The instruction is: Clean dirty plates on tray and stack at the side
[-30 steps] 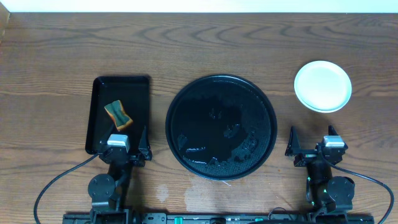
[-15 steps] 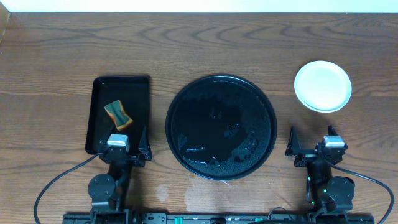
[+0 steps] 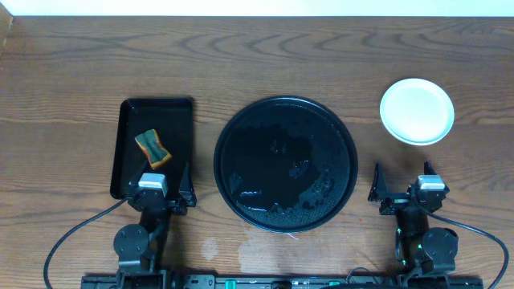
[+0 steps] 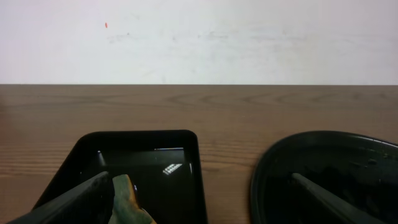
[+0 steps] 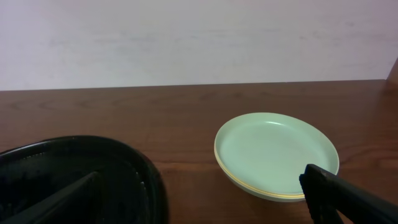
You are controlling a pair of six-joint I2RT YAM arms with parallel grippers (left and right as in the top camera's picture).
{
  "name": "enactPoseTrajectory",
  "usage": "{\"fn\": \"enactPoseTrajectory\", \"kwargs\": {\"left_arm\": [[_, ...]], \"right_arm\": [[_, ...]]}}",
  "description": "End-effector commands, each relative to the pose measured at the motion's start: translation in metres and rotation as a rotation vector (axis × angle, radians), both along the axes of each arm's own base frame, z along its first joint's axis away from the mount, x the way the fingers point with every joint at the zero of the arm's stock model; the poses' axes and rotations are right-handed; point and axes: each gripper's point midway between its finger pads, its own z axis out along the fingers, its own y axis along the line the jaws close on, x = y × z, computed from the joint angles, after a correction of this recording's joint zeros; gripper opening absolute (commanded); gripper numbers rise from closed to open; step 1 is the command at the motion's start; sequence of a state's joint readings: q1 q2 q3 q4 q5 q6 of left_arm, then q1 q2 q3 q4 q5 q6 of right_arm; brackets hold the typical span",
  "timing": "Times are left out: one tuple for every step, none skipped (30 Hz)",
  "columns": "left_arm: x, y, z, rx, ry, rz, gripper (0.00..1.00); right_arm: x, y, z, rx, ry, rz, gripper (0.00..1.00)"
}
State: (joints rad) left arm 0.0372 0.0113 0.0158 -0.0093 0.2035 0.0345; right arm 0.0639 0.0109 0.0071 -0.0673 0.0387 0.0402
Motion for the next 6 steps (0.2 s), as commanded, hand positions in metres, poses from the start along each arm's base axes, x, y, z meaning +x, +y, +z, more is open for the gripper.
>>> {"fn": "enactPoseTrajectory", "kwargs": {"left_arm": [[-0.0013, -0.0033, -0.0146, 0.014, 0.046, -0.019, 0.88], [-0.0013, -0.0033, -0.0146, 0.014, 0.046, -0.019, 0.89], [-0.0013, -0.0033, -0.0146, 0.014, 0.046, -0.019, 0.88], [-0.0013, -0.0033, -0.0146, 0.014, 0.046, -0.019, 0.88], [-0.0013, -0.0033, -0.0146, 0.014, 0.046, -0.019, 0.88], [-0.0013, -0.0033, -0.0146, 0.014, 0.046, -0.019, 0.88]], "right_arm": [[-0.0002, -0.0027, -0.0004, -0.012, -0.001, -0.013, 0.99], [-0.0002, -0.0027, -0.0004, -0.012, -0.001, -0.013, 0.99], [-0.0002, -0.0027, -0.0004, -0.012, -0.001, -0.013, 0.99], [-0.0002, -0.0027, -0.0004, -0.012, -0.001, -0.013, 0.99], [-0.0002, -0.0027, -0.0004, -0.012, -0.001, -0.013, 0.99], [-0.0002, -0.0027, -0.0004, -0.012, -0.001, -0.013, 0.99]]}}
